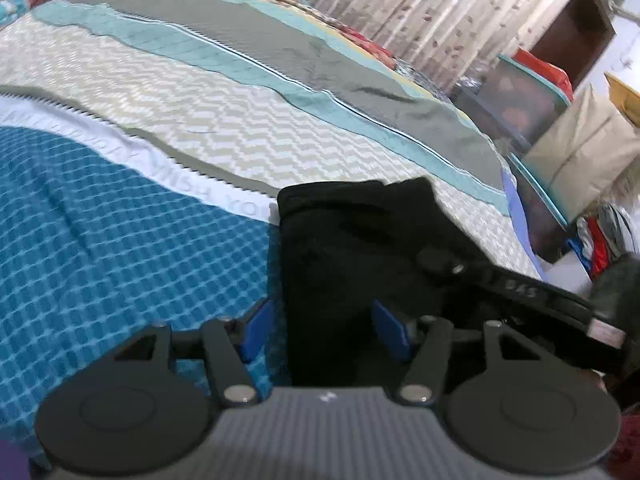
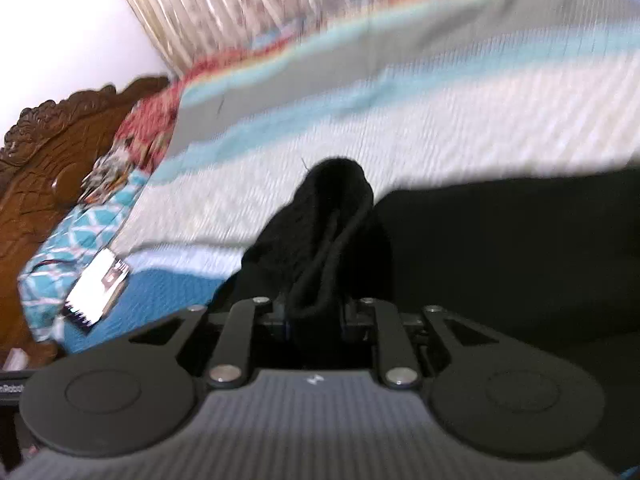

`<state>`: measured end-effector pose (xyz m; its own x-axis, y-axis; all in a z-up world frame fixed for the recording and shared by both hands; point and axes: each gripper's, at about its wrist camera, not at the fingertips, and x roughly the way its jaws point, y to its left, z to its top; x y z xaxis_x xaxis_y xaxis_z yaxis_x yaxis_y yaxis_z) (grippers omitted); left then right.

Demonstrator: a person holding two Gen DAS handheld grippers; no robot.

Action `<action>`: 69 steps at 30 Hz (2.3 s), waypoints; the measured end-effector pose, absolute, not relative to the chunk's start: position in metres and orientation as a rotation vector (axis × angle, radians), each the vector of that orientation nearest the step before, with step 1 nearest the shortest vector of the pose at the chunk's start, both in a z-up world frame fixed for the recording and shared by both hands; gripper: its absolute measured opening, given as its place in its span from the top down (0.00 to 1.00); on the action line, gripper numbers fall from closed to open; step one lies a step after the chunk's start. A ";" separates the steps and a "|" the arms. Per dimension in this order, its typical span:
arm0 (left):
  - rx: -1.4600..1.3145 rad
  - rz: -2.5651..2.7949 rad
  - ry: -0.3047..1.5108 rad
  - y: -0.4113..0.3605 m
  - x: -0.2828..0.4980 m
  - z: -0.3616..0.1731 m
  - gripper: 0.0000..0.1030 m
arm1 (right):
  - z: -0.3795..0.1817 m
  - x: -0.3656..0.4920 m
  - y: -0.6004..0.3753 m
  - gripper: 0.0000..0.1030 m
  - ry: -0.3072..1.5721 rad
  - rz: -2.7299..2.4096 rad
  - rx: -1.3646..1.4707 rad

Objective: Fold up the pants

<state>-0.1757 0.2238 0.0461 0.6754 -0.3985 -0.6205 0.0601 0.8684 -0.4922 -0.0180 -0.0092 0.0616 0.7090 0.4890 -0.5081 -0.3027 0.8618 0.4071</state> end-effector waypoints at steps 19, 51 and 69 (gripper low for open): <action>-0.360 -0.274 0.960 0.183 -0.161 0.006 0.32 | 0.060 -0.031 -0.027 0.50 0.454 0.236 0.227; -0.424 -0.269 0.821 0.202 -0.170 0.042 0.27 | -0.006 -0.019 -0.025 0.50 0.667 0.374 0.160; -0.354 -0.315 0.867 0.159 -0.110 0.033 0.35 | 0.007 -0.048 -0.013 0.56 0.637 0.465 -0.005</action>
<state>-0.1099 0.1592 0.0329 0.6079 -0.4072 -0.6816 0.1245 0.8968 -0.4247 -0.0475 -0.0132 0.0067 0.7050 0.4163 -0.5742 -0.4196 0.8975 0.1356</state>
